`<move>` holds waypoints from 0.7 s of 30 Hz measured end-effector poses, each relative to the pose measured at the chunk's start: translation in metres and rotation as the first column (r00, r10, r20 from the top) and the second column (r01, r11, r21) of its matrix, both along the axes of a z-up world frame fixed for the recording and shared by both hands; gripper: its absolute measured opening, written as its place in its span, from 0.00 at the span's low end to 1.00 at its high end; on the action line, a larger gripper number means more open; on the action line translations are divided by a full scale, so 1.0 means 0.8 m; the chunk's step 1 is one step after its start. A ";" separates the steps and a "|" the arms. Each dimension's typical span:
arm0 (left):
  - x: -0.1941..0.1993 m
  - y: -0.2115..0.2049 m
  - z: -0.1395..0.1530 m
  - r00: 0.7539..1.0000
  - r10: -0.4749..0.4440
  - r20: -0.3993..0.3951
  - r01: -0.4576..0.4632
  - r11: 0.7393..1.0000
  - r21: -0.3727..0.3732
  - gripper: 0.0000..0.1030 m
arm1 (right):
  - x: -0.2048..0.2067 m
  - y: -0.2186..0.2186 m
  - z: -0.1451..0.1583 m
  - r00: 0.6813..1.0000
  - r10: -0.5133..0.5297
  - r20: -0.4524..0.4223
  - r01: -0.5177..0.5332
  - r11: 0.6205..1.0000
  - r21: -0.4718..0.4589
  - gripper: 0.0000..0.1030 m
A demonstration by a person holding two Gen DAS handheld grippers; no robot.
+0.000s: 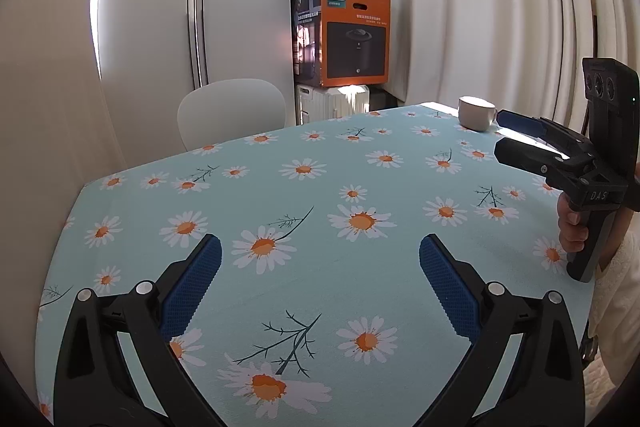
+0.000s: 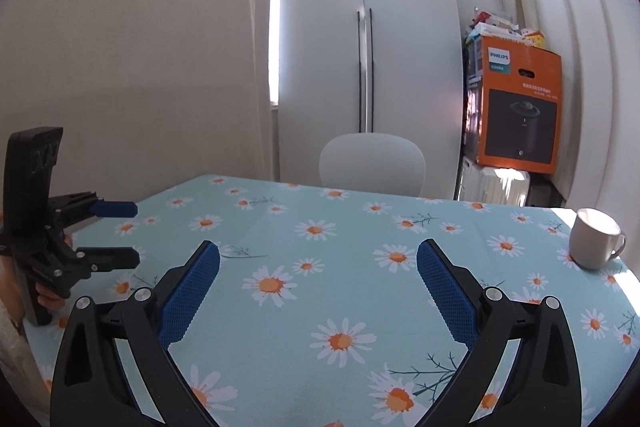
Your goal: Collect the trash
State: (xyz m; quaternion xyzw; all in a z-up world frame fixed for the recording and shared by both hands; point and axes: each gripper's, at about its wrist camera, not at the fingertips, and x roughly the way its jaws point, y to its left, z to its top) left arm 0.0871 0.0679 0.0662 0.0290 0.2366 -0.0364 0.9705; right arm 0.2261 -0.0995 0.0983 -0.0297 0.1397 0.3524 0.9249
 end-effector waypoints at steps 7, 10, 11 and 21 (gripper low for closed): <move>-0.005 -0.007 0.003 1.000 -0.002 0.016 0.002 1.000 0.031 0.94 | 0.000 0.004 -0.003 0.999 0.040 -0.003 -0.040 0.999 0.003 0.92; -0.003 -0.008 0.002 1.000 -0.001 0.005 0.001 0.999 0.037 0.94 | -0.001 0.005 -0.004 0.999 0.040 -0.005 -0.040 0.999 0.005 0.92; -0.001 -0.008 0.002 1.000 0.000 -0.002 0.000 0.999 0.040 0.94 | -0.002 0.005 -0.004 0.999 0.039 -0.005 -0.039 0.999 0.005 0.92; 0.003 -0.007 0.001 1.000 -0.003 -0.016 0.004 1.000 0.029 0.94 | -0.003 0.004 -0.004 0.999 0.038 -0.006 -0.038 0.999 0.007 0.92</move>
